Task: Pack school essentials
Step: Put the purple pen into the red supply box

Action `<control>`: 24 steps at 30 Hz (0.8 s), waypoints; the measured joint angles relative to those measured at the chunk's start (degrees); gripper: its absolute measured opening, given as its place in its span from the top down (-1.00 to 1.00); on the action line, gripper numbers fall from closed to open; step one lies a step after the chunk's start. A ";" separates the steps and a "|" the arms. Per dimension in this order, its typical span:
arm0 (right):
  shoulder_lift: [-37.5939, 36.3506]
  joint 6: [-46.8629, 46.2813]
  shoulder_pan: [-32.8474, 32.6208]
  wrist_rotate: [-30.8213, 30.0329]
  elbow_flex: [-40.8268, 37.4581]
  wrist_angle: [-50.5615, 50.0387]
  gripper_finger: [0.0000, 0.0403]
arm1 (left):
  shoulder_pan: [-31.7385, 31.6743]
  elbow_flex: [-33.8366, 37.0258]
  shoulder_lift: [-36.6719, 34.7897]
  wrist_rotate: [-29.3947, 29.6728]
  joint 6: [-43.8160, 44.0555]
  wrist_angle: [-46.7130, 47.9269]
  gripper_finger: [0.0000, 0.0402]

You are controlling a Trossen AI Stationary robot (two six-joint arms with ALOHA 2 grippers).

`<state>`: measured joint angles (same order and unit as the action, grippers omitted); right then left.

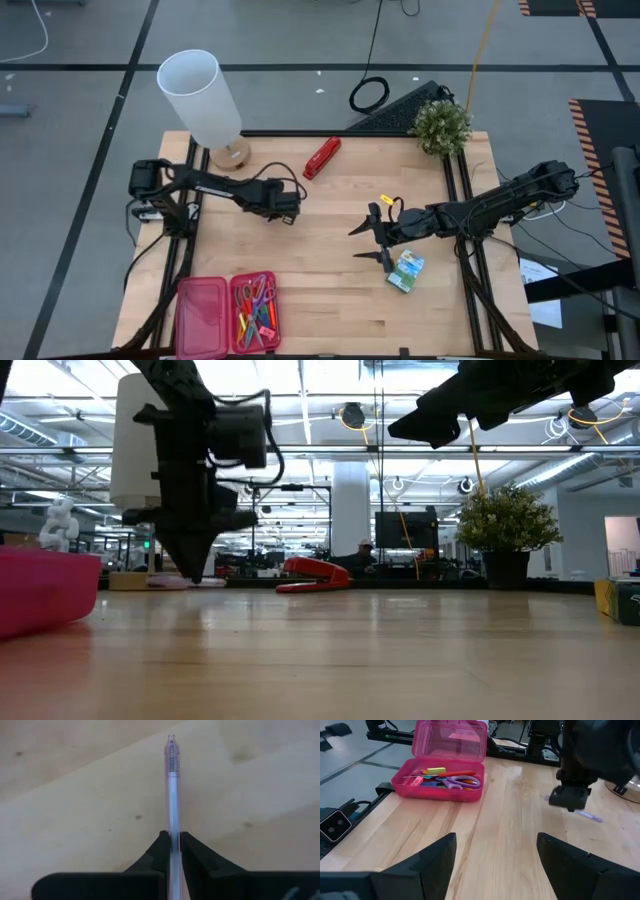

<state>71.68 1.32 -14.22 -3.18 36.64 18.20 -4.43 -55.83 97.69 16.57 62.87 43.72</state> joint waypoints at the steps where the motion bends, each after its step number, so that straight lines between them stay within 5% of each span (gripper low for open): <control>1: 0.00 0.00 0.00 0.00 0.00 -0.02 -0.34 | 0.30 0.00 -1.05 -0.37 -0.69 -0.14 0.84; 9: 0.00 0.00 0.00 0.00 -0.02 -0.24 -0.34 | 5.29 0.00 -10.98 -4.01 -5.32 0.44 0.84; 24: 0.02 -1.09 0.00 0.00 -0.02 0.42 -0.34 | 27.04 -0.07 -21.91 -6.93 -7.41 3.01 0.83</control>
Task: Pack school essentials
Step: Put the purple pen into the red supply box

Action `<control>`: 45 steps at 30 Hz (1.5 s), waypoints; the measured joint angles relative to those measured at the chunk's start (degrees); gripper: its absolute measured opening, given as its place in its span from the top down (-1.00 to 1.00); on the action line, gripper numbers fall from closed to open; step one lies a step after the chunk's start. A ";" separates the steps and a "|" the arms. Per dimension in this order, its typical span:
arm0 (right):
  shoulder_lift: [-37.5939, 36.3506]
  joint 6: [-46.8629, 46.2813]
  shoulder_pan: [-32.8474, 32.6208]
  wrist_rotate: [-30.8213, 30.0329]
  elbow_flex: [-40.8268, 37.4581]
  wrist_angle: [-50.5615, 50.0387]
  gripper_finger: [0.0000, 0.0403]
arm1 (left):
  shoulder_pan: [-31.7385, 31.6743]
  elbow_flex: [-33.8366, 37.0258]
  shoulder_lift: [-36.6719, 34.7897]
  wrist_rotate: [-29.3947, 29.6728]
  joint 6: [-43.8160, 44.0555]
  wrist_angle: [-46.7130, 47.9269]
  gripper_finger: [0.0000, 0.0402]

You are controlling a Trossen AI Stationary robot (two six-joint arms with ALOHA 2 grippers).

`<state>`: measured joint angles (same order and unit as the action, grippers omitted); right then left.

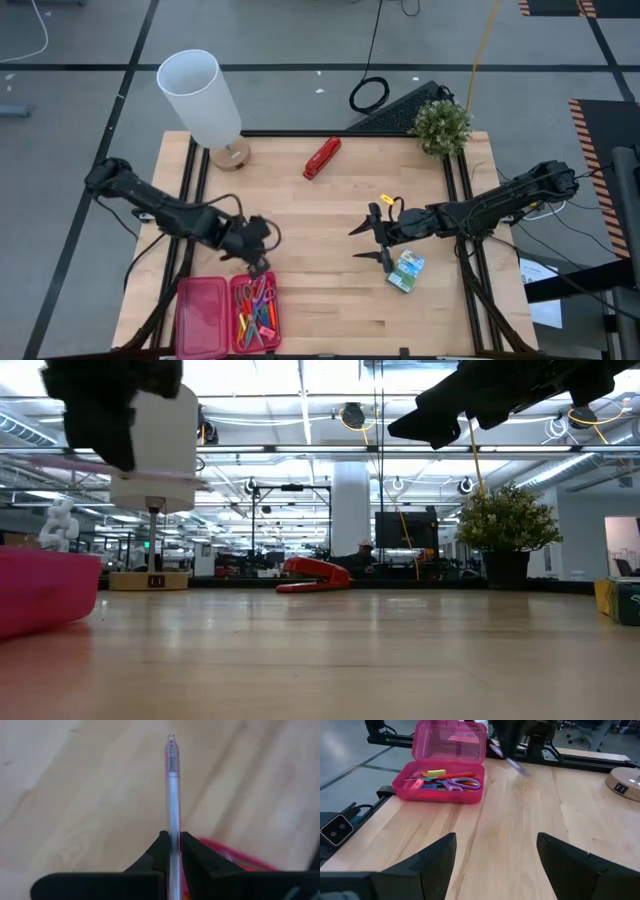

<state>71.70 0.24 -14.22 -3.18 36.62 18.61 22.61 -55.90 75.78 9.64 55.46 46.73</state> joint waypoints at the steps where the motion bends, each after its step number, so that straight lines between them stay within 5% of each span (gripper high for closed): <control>1: 0.00 -0.35 0.00 0.00 0.00 -0.02 -0.34 | 1.43 -0.04 -0.03 -0.23 -1.04 -0.29 0.83; 30: 0.00 -0.86 0.00 0.00 0.00 -0.98 -0.34 | 21.94 -0.03 2.97 -4.26 -64.02 -9.27 0.82; 45: 0.00 -3.24 -0.02 -0.08 0.00 -1.73 -0.34 | 22.75 0.00 8.25 -7.16 -76.19 -11.37 0.82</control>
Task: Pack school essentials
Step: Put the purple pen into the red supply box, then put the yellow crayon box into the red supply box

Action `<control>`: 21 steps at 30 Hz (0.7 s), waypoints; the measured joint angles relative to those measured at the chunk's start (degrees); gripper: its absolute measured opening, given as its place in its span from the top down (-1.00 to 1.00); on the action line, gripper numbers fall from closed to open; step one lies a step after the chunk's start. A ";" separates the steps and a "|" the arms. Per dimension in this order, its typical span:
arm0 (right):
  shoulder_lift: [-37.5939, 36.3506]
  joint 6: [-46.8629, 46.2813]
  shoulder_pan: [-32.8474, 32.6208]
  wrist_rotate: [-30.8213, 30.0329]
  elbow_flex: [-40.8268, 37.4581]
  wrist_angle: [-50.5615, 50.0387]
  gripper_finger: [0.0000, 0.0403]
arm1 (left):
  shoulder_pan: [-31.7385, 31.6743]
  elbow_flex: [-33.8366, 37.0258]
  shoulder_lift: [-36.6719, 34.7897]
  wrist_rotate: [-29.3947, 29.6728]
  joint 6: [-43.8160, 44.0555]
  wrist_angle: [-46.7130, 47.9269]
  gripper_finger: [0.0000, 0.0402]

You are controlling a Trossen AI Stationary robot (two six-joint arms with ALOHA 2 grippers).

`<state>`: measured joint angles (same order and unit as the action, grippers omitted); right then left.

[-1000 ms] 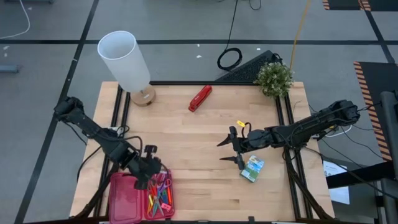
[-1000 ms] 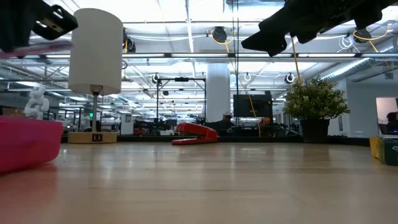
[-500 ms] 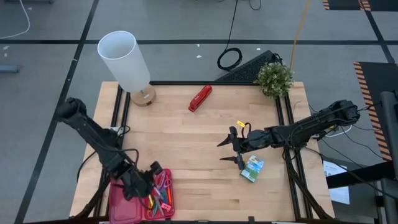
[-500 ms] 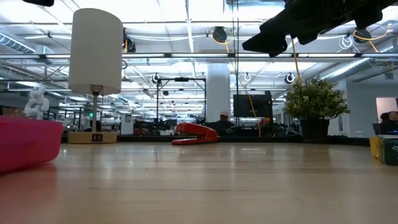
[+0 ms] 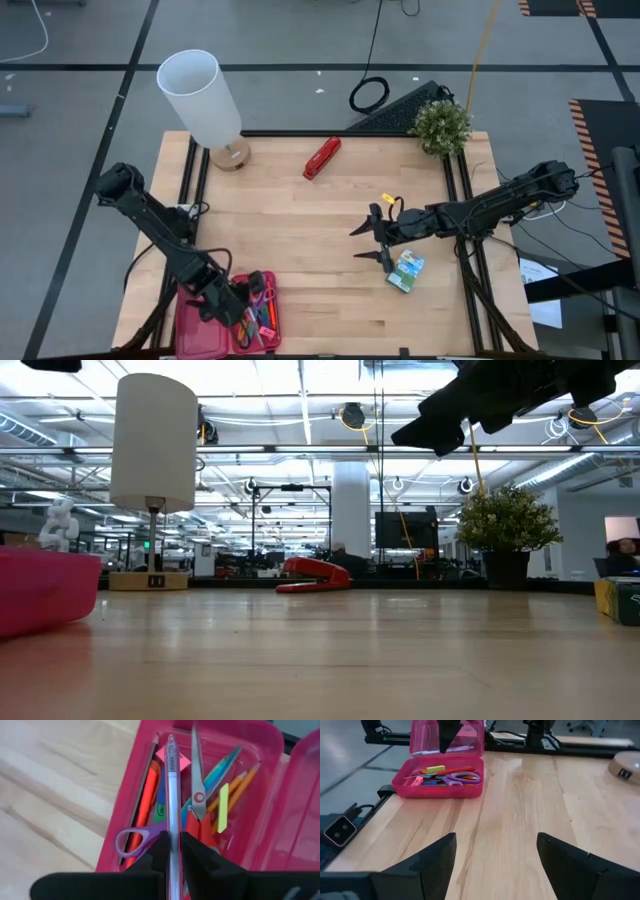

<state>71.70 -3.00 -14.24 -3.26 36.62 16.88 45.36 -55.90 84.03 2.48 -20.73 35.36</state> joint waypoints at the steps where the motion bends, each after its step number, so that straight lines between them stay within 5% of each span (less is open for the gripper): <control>1: 0.00 -1.08 0.00 -0.01 0.00 -0.16 -0.34 | 0.05 0.00 0.02 -0.02 -0.90 0.04 0.82; 8: 0.00 -9.49 -0.04 -0.19 -0.35 -0.86 -0.34 | 0.88 0.00 0.00 -0.04 -8.26 0.96 0.78; 21: 0.00 -16.73 -4.88 -10.50 -0.85 -0.90 -0.34 | 0.88 0.00 0.00 3.93 -16.77 2.09 0.35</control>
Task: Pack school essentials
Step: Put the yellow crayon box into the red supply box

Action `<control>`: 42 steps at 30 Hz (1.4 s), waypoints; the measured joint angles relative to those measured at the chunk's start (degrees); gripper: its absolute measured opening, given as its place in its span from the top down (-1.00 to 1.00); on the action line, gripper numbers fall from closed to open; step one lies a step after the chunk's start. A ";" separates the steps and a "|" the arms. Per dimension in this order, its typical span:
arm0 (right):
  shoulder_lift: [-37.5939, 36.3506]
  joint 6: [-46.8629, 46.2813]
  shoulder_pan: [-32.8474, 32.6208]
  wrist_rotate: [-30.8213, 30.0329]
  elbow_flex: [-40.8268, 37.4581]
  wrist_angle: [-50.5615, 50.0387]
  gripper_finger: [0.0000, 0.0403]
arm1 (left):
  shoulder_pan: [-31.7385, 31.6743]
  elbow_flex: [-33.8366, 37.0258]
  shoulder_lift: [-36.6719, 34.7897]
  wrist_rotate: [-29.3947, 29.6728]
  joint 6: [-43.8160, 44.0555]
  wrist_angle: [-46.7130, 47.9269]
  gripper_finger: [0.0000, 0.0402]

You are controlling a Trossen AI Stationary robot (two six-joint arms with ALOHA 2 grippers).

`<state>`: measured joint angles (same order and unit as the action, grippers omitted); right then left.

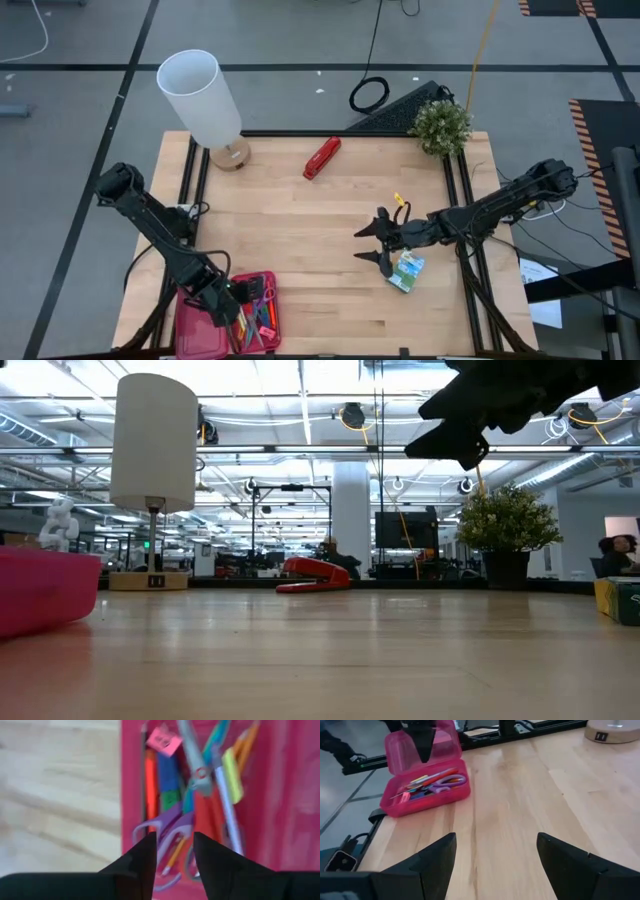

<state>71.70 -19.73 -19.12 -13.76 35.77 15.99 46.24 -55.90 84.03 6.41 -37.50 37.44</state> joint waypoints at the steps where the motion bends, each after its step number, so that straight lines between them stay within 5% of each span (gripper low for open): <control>1: 0.00 -0.62 -0.61 -0.93 0.00 -0.03 -0.34 | 0.00 0.00 0.00 1.49 0.14 -0.02 0.34; 6: 0.00 -5.95 -4.46 -7.34 -0.02 -2.73 -0.34 | -0.01 0.00 0.00 6.40 7.19 -0.78 0.34; 13: 0.00 -13.48 -11.37 -8.98 0.85 -10.99 -0.34 | -0.37 0.00 -0.02 21.35 24.38 -3.46 0.46; 20: 0.02 -18.71 -16.26 -5.20 7.96 -36.40 -0.34 | -2.48 0.00 -0.07 31.74 38.14 -9.08 0.57; 27: -0.01 -5.99 -16.30 4.76 13.28 -49.62 -0.54 | -5.89 0.00 -0.07 32.31 48.53 -11.23 0.66; 34: 0.03 12.35 -12.66 8.08 13.31 -52.19 -0.87 | -8.25 0.00 -0.07 32.21 52.76 -11.18 0.75; 42: 2.30 24.04 -10.06 15.25 11.32 -52.24 -0.97 | -9.49 0.00 -0.07 32.15 54.34 -11.18 0.82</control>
<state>74.00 4.31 -29.17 1.49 47.09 -36.25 36.75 -55.90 83.96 38.57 16.84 26.26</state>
